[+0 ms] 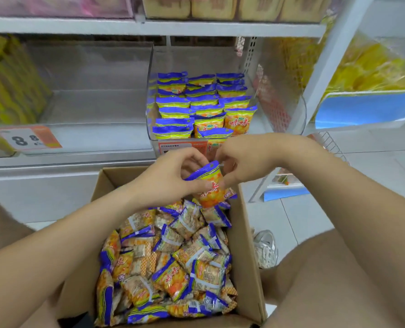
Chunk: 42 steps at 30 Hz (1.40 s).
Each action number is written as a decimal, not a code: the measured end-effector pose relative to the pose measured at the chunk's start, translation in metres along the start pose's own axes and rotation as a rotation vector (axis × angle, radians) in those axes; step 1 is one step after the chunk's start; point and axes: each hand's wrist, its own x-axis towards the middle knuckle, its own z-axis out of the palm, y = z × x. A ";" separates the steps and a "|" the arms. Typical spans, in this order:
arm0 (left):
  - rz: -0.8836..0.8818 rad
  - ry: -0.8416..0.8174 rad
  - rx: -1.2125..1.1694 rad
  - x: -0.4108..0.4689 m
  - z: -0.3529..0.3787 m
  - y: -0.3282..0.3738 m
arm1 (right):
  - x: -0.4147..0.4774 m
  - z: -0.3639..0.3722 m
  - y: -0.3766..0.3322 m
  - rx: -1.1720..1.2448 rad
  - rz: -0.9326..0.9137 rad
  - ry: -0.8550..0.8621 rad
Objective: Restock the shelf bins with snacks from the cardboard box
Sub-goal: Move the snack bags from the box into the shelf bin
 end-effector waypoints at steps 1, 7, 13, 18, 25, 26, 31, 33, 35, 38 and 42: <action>0.040 0.052 -0.041 -0.001 -0.003 0.008 | -0.004 -0.003 0.004 0.060 -0.022 0.027; 0.185 0.491 0.000 0.012 -0.010 0.035 | -0.024 -0.027 0.026 0.580 -0.093 0.291; 0.375 0.463 0.604 0.038 -0.012 0.027 | -0.014 -0.032 0.069 0.815 0.136 0.726; 0.316 0.303 0.928 0.042 0.006 0.012 | -0.001 -0.024 0.084 0.348 0.315 0.670; 0.332 0.242 0.985 0.041 0.002 0.000 | 0.036 -0.009 0.079 0.325 0.418 0.544; 0.336 0.233 0.976 0.040 0.001 -0.001 | 0.039 -0.010 0.080 0.300 0.439 0.571; 0.347 0.291 0.920 0.036 0.002 0.001 | 0.040 -0.010 0.077 0.294 0.488 0.584; 0.395 0.377 0.896 0.033 0.004 0.003 | 0.033 -0.013 0.072 0.250 0.517 0.610; 0.444 0.503 0.888 0.027 0.008 0.006 | 0.022 -0.016 0.060 0.185 0.492 0.722; 0.397 0.576 0.900 0.011 0.020 0.000 | 0.004 -0.008 0.017 0.273 0.295 0.891; -0.083 -0.092 0.815 -0.009 0.049 -0.046 | -0.001 0.038 -0.046 0.259 0.034 0.528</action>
